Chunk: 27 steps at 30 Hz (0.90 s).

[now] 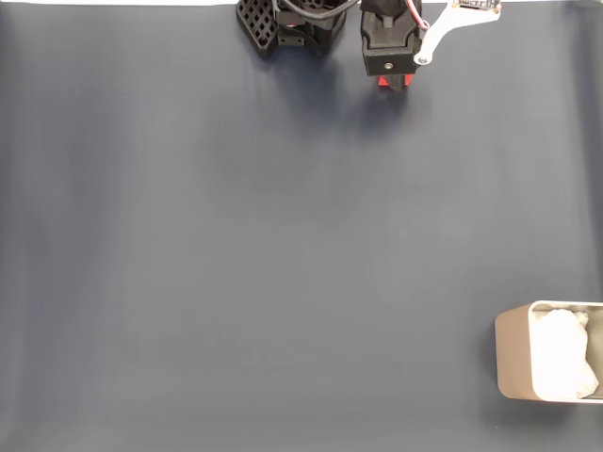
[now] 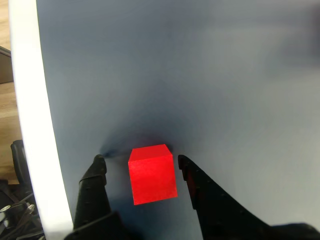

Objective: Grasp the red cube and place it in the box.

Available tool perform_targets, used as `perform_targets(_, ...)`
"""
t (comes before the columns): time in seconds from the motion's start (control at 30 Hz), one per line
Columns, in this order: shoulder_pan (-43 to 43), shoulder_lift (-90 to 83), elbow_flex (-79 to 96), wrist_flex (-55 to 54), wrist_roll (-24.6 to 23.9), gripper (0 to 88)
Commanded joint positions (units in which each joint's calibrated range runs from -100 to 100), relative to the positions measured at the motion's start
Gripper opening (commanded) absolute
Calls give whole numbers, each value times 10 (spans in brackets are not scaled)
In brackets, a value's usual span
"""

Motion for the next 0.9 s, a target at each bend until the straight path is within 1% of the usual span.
perform_targets(0.0,-4,-4,-3,5,0,304)
perform_targets(0.27,-6,-12,-1,14,0,261)
perform_targets(0.37,-7,-13,-1,14,0,230)
perform_targets(0.63,-7,-10,-11,15,0,112)
perform_targets(0.87,-9,6,-30,15,-2,68)
